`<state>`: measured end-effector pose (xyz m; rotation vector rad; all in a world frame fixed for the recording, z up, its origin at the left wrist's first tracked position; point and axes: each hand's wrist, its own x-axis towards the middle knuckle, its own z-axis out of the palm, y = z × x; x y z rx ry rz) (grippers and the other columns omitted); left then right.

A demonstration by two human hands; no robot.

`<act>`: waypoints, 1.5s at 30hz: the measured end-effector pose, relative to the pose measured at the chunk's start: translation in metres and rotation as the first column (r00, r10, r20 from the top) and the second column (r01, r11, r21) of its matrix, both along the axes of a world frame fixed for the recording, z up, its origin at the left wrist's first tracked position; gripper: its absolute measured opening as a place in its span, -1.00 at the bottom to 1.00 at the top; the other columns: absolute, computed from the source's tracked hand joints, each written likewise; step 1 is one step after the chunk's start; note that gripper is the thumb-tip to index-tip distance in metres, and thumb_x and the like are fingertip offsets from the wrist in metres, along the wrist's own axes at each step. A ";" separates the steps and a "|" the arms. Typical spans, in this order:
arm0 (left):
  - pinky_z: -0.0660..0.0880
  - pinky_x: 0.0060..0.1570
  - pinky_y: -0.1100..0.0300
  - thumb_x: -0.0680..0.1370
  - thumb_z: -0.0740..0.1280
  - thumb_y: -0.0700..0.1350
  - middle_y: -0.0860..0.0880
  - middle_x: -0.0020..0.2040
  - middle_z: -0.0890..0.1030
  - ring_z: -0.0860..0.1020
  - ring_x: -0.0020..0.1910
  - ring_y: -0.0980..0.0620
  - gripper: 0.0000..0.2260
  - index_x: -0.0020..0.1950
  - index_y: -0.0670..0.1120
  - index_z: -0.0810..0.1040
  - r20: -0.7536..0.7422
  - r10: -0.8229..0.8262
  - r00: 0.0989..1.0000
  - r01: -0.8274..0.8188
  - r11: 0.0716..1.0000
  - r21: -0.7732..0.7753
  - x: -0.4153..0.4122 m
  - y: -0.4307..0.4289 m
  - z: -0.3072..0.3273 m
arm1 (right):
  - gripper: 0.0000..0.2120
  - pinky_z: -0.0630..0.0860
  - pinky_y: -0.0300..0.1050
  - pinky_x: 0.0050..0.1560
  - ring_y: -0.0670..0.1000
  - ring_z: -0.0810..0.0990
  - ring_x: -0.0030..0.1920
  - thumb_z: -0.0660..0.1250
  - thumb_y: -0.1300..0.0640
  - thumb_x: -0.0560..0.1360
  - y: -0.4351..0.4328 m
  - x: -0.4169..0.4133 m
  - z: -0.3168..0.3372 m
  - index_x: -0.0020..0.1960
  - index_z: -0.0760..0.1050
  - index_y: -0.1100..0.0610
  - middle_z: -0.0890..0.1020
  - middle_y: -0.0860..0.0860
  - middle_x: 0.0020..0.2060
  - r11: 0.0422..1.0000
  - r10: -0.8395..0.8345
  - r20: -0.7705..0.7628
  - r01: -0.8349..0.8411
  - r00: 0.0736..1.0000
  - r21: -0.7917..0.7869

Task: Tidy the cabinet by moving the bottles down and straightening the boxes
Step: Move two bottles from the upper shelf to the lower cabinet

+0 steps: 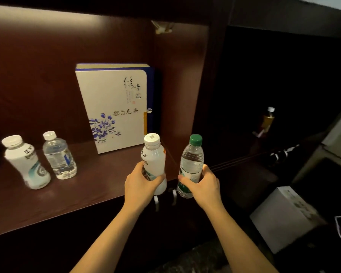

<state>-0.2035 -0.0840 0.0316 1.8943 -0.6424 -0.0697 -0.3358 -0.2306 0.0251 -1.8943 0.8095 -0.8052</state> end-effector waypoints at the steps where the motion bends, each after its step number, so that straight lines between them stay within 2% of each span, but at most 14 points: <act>1: 0.56 0.08 0.08 0.31 0.52 0.14 0.13 0.12 0.65 0.60 0.09 0.12 -0.45 0.26 0.03 0.51 0.005 -0.026 1.000 0.026 1.000 0.001 -0.006 -0.010 0.001 | -0.54 0.46 -0.51 -0.25 -0.36 0.59 -0.14 0.60 -0.14 0.26 -0.008 -0.009 0.001 0.07 0.49 -0.16 0.64 -0.25 -0.13 1.000 -0.020 0.004 0.020 1.000 -0.004; 5: 0.53 0.09 0.14 0.32 0.51 0.15 0.15 0.14 0.63 0.58 0.12 0.14 -0.43 0.28 0.06 0.49 0.010 -0.116 0.993 0.116 0.993 -0.011 -0.033 -0.051 0.004 | -0.52 0.47 -0.52 -0.26 -0.34 0.60 -0.09 0.59 -0.13 0.28 -0.040 -0.046 0.007 0.13 0.51 -0.13 0.65 -0.23 -0.08 0.996 -0.084 0.019 0.084 0.996 0.002; 10: 0.51 0.02 0.21 0.34 0.52 0.15 0.12 0.17 0.63 0.58 0.14 0.13 -0.41 0.31 0.01 0.49 0.054 -0.202 0.978 0.202 0.979 0.009 -0.067 -0.104 0.008 | -0.54 0.47 -0.55 -0.21 -0.43 0.58 -0.05 0.60 -0.10 0.29 -0.080 -0.094 0.010 0.12 0.51 -0.15 0.66 -0.23 -0.08 0.986 -0.166 0.051 0.166 0.985 0.015; 16: 0.57 0.12 0.04 0.34 0.52 0.16 0.09 0.18 0.64 0.59 0.15 0.09 -0.40 0.32 0.00 0.48 0.050 -0.269 0.962 0.268 0.963 0.024 -0.109 -0.168 0.012 | -0.48 0.50 -0.51 -0.21 -0.40 0.60 -0.04 0.58 -0.16 0.28 -0.134 -0.146 0.012 0.18 0.50 -0.14 0.68 -0.24 -0.06 0.972 -0.236 0.059 0.235 0.970 0.010; 19: 0.57 0.11 0.06 0.34 0.52 0.17 0.09 0.16 0.64 0.59 0.14 0.10 -0.40 0.31 -0.01 0.49 0.061 -0.281 0.958 0.279 0.960 0.031 -0.126 -0.197 0.012 | -0.43 0.49 -0.52 -0.19 -0.40 0.59 -0.02 0.58 -0.17 0.27 -0.162 -0.166 0.013 0.22 0.50 -0.14 0.67 -0.24 -0.03 0.967 -0.255 0.073 0.254 0.964 0.015; 22: 0.57 0.04 0.16 0.34 0.52 0.18 0.15 0.10 0.62 0.59 0.09 0.14 -0.43 0.27 0.00 0.50 0.065 -0.276 0.959 0.275 0.961 0.030 -0.139 -0.223 0.013 | -0.40 0.51 -0.49 -0.16 -0.39 0.60 -0.01 0.57 -0.21 0.25 -0.188 -0.182 0.012 0.24 0.51 -0.14 0.68 -0.25 -0.02 0.966 -0.260 0.098 0.258 0.961 0.030; 25: 0.43 -0.14 0.41 0.33 0.52 0.20 0.24 -0.02 0.56 0.55 -0.01 0.22 -0.44 0.24 0.03 0.49 0.082 -0.261 0.962 0.260 0.965 0.026 -0.147 -0.247 0.016 | -0.36 0.56 -0.39 -0.10 -0.36 0.62 0.00 0.56 -0.24 0.23 -0.212 -0.191 0.009 0.26 0.51 -0.12 0.68 -0.24 -0.01 0.966 -0.257 0.105 0.254 0.961 0.044; 27: 0.39 -0.16 0.43 0.32 0.51 0.21 0.25 -0.03 0.55 0.54 -0.03 0.25 -0.44 0.23 0.04 0.49 0.084 -0.254 0.964 0.252 0.967 0.027 -0.149 -0.263 0.018 | -0.38 0.56 -0.36 -0.07 -0.37 0.61 0.00 0.55 -0.24 0.24 -0.227 -0.193 0.008 0.25 0.50 -0.13 0.67 -0.25 -0.02 0.966 -0.258 0.098 0.257 0.961 0.029; 31: 0.39 -0.17 0.42 0.31 0.49 0.25 0.28 -0.07 0.55 0.52 -0.08 0.30 -0.45 0.21 0.08 0.49 0.075 -0.260 0.963 0.257 0.965 0.042 -0.143 -0.291 0.017 | -0.41 0.57 -0.32 -0.05 -0.38 0.60 0.00 0.54 -0.24 0.23 -0.255 -0.188 0.005 0.21 0.48 -0.19 0.66 -0.26 -0.02 0.965 -0.261 0.094 0.260 0.961 0.022; 34: 0.40 -0.17 0.39 0.32 0.51 0.23 0.22 -0.06 0.58 0.56 -0.03 0.22 -0.48 0.19 0.06 0.50 0.094 -0.249 0.964 0.245 0.968 0.057 -0.132 -0.314 0.016 | -0.39 0.59 -0.29 -0.02 -0.35 0.62 0.00 0.56 -0.21 0.25 -0.276 -0.178 0.004 0.25 0.50 -0.14 0.67 -0.25 0.00 0.965 -0.261 0.097 0.260 0.960 0.027; 38: 0.55 0.00 0.15 0.33 0.52 0.19 0.11 0.06 0.65 0.60 0.07 0.09 -0.46 0.22 0.01 0.51 0.104 -0.252 0.962 0.247 0.967 0.060 -0.114 -0.348 0.013 | -0.41 0.59 -0.27 -0.01 -0.31 0.63 0.01 0.56 -0.20 0.26 -0.303 -0.162 0.005 0.24 0.49 -0.16 0.68 -0.23 0.00 0.962 -0.274 0.087 0.274 0.958 0.015; 40: 0.56 0.01 0.12 0.33 0.52 0.19 0.08 0.08 0.65 0.61 0.09 0.06 -0.45 0.23 -0.01 0.52 0.110 -0.248 0.962 0.242 0.968 0.063 -0.106 -0.362 0.012 | -0.44 0.60 -0.26 -0.01 -0.28 0.64 0.01 0.57 -0.18 0.27 -0.316 -0.154 0.006 0.22 0.50 -0.16 0.68 -0.22 0.01 0.960 -0.278 0.084 0.278 0.957 0.016; 45: 0.60 -0.03 0.00 0.33 0.52 0.19 0.04 0.04 0.66 0.62 0.05 0.01 -0.47 0.19 -0.04 0.54 0.103 -0.253 0.962 0.247 0.967 0.065 -0.085 -0.392 0.010 | -0.43 0.58 -0.38 -0.06 -0.30 0.64 0.01 0.60 -0.12 0.29 -0.346 -0.136 0.006 0.26 0.51 -0.11 0.67 -0.22 0.02 0.961 -0.276 0.077 0.275 0.958 0.029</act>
